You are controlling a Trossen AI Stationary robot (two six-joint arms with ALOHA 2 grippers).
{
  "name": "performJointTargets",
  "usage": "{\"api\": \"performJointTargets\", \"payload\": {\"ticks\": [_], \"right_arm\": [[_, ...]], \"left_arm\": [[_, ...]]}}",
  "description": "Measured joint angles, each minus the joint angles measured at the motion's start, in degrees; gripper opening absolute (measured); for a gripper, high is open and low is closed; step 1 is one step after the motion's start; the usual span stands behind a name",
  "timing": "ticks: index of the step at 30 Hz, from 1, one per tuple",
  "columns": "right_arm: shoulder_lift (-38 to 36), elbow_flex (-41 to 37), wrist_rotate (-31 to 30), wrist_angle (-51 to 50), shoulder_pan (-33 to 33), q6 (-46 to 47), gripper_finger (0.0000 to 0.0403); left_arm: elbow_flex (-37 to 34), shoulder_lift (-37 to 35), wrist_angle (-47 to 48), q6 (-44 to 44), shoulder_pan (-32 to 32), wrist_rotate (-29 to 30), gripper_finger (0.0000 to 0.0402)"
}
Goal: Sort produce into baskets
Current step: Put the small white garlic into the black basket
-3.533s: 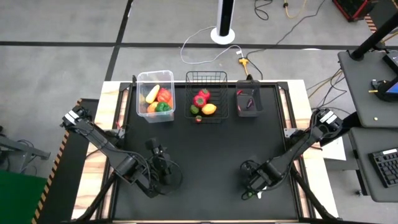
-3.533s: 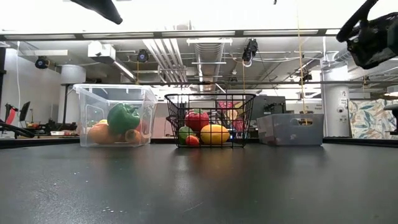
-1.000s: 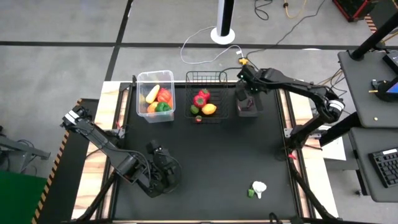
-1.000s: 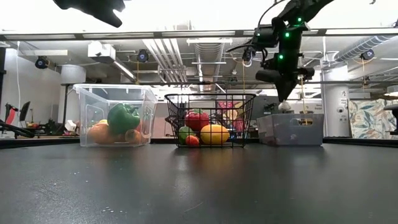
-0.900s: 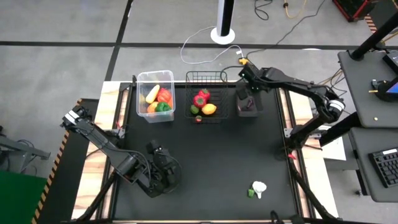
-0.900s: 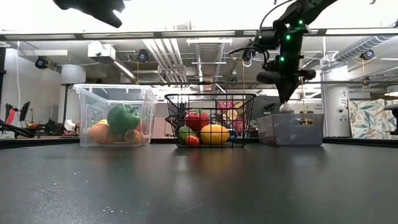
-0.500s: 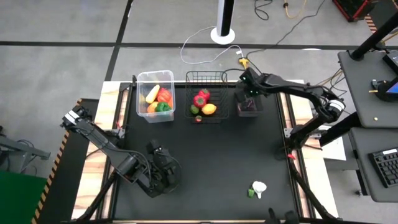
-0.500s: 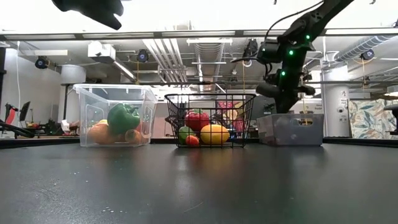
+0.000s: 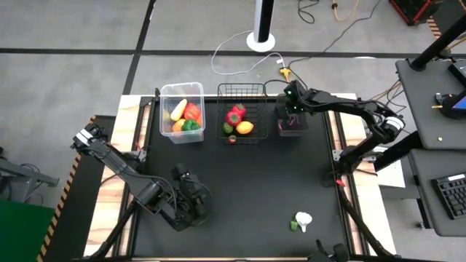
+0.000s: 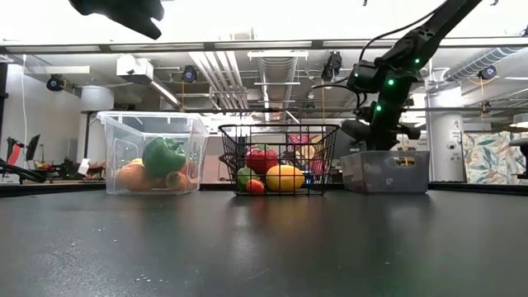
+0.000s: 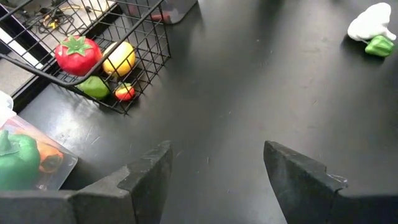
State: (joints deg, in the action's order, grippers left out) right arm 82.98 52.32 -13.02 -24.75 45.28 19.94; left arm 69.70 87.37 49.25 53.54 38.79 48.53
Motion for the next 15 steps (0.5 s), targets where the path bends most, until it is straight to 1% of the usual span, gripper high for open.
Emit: {"api": "performJointTargets", "payload": {"ticks": [12, 15], "right_arm": [[0.0, -2.1, -0.5, 1.4, 0.0, 0.2, 0.0027], [0.0, -2.2, -0.5, 1.5, 0.0, 0.8, 0.0033]], "left_arm": [[0.0, 0.0, -0.2, 0.0, 0.0, 0.0, 0.0236], [0.0, 0.0, -0.3, 0.0, 0.0, 0.0, 0.0236]]}}
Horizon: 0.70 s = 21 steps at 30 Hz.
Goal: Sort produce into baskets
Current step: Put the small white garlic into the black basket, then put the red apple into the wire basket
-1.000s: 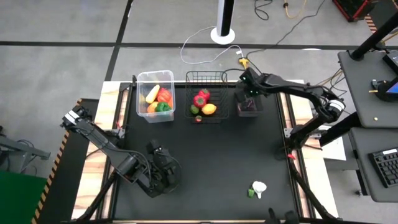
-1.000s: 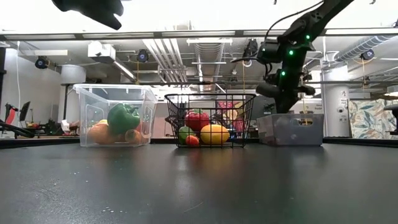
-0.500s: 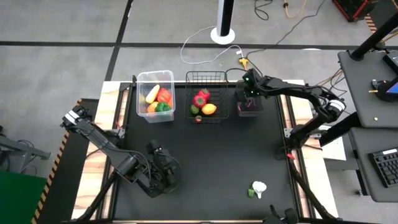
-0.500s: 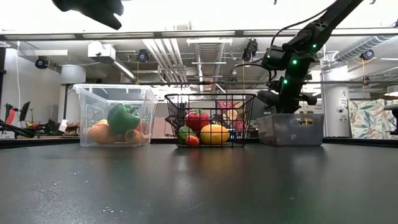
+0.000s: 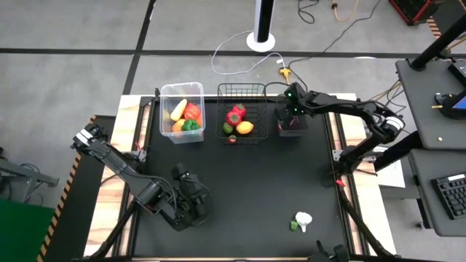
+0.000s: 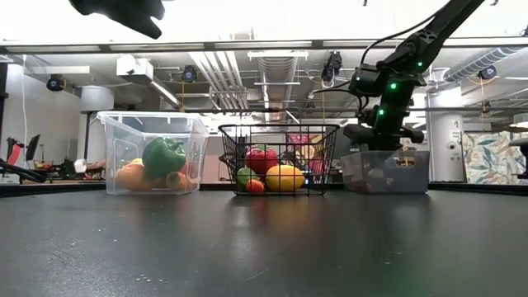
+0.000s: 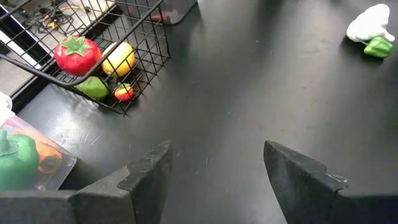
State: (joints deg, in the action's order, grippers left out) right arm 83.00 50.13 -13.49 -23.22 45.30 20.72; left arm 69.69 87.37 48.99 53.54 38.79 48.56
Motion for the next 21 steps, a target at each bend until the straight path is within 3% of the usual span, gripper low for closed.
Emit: {"api": "performJointTargets", "payload": {"ticks": [11, 21], "right_arm": [[0.0, 0.0, 0.0, 0.0, 0.0, 0.1, 0.0100], [-2.0, 0.0, 0.5, -0.1, -0.1, -0.4, 0.0133]], "left_arm": [[0.0, 0.0, -0.1, 0.0, 0.0, 0.0, 0.0236], [0.0, 0.0, -0.2, 0.0, 0.0, 0.0, 0.0236]]}}
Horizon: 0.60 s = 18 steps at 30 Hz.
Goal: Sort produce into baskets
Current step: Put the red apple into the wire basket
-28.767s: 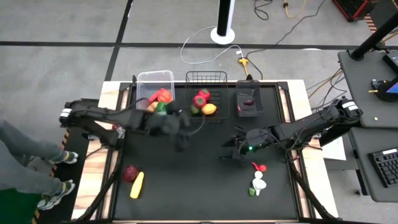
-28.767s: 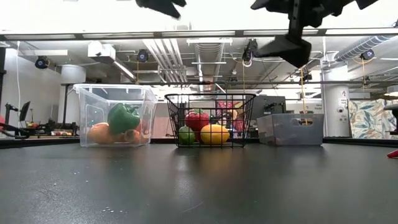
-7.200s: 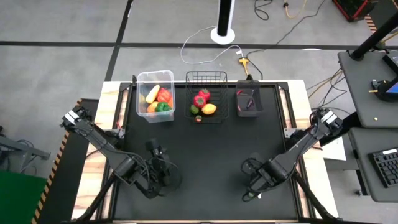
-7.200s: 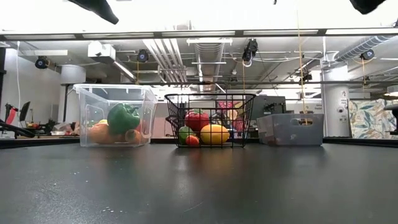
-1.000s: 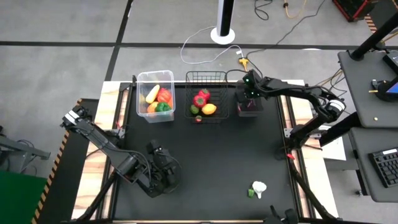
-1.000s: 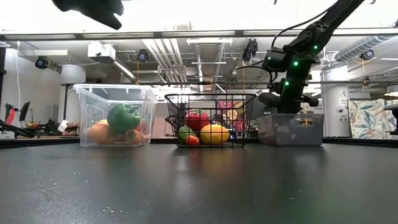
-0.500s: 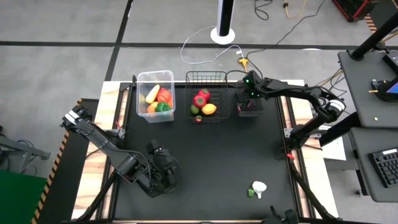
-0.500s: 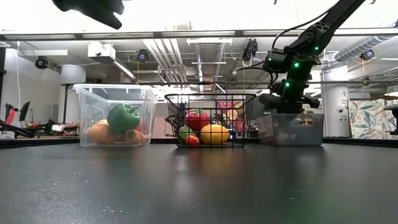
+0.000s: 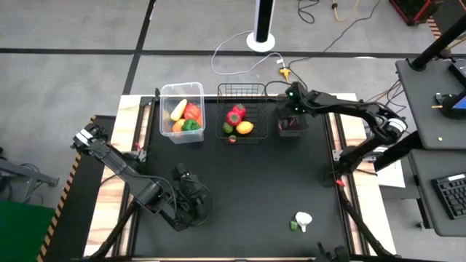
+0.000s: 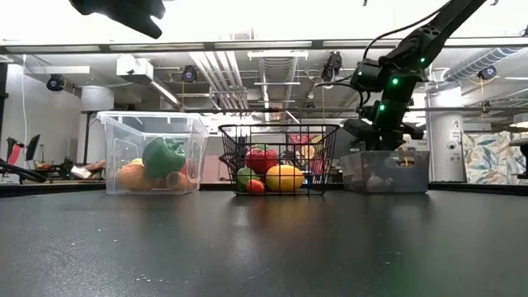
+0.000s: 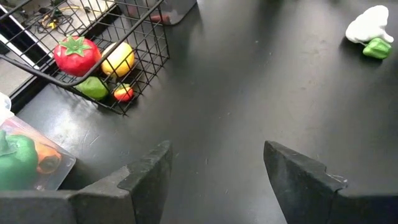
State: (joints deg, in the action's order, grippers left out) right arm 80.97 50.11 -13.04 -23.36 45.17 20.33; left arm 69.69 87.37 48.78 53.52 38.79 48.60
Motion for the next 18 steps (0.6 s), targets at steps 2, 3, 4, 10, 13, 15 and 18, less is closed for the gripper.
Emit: {"api": "performJointTargets", "payload": {"ticks": [2, 3, 4, 10, 13, 15, 18], "right_arm": [[-1.3, 0.0, 0.0, -0.4, -0.2, 0.0, 0.0137], [-2.2, 0.0, 0.0, -0.5, -0.3, 0.0, 0.0139], [-3.2, 0.0, 0.0, -0.6, -0.5, 0.0, 0.0140], [-10.4, 0.0, 0.2, -3.3, -3.1, 1.1, 0.0143], [-14.1, 0.0, 1.1, -5.3, -5.5, 2.5, 0.0141], [-16.5, 0.0, 2.2, -5.9, -7.5, 3.0, 0.0139], [-19.4, 0.0, 2.8, -6.2, -11.2, 4.1, 0.0137]], "left_arm": [[0.0, 0.0, 0.0, 0.0, 0.0, 0.0, 0.0236], [0.0, 0.0, 0.0, 0.0, 0.0, 0.0, 0.0236], [0.0, 0.0, 0.0, 0.0, 0.0, 0.0, 0.0236], [0.0, 0.0, 0.0, 0.0, 0.0, -0.1, 0.0236], [0.0, 0.0, -0.1, 0.2, 0.0, -2.4, 0.0236], [0.0, 0.0, 0.0, 0.6, 0.0, -6.1, 0.0236], [0.0, 0.0, 0.2, 0.9, 0.0, -13.4, 0.0236]]}}
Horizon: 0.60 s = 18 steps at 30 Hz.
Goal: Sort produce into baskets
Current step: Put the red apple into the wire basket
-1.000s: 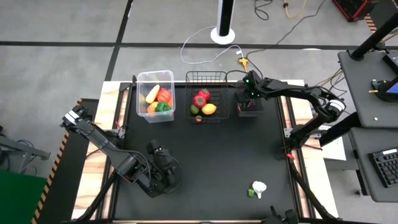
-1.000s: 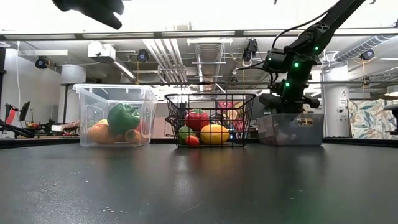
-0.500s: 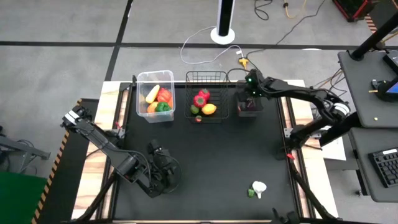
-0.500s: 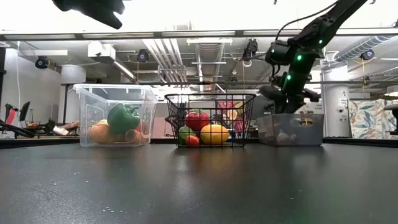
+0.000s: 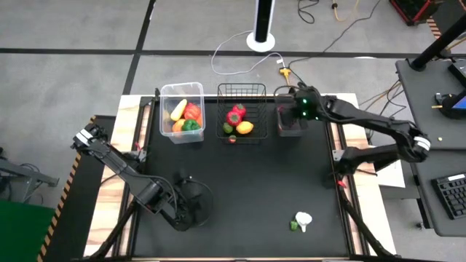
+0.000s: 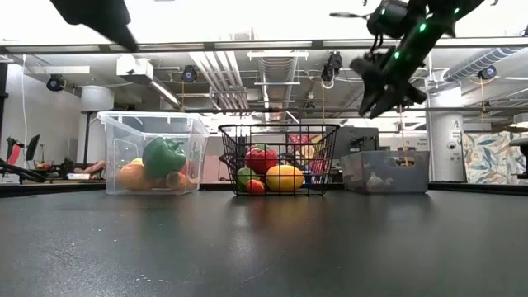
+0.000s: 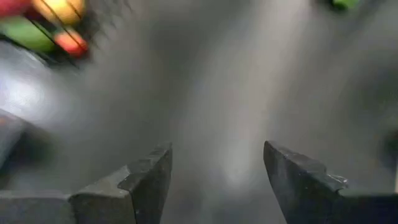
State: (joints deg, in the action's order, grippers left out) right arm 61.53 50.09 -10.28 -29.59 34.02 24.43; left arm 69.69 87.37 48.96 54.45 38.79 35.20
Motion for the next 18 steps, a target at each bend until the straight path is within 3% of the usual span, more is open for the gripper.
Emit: {"api": "performJointTargets", "payload": {"ticks": [7, 13, 18], "right_arm": [[-2.5, 0.0, -0.1, 0.2, -10.1, 1.5, 0.0145], [-1.5, 0.0, -0.2, 0.5, -17.7, 3.9, 0.0144], [-0.5, 0.0, -0.2, 1.7, -22.9, 4.6, 0.0146]], "left_arm": [[0.0, 0.0, 3.8, 5.9, 0.0, -18.5, 0.0236], [0.0, 0.0, 12.0, 13.4, 0.0, -28.9, 0.0236], [0.0, 0.0, 17.9, 17.1, 0.3, -34.2, 0.0236]]}}
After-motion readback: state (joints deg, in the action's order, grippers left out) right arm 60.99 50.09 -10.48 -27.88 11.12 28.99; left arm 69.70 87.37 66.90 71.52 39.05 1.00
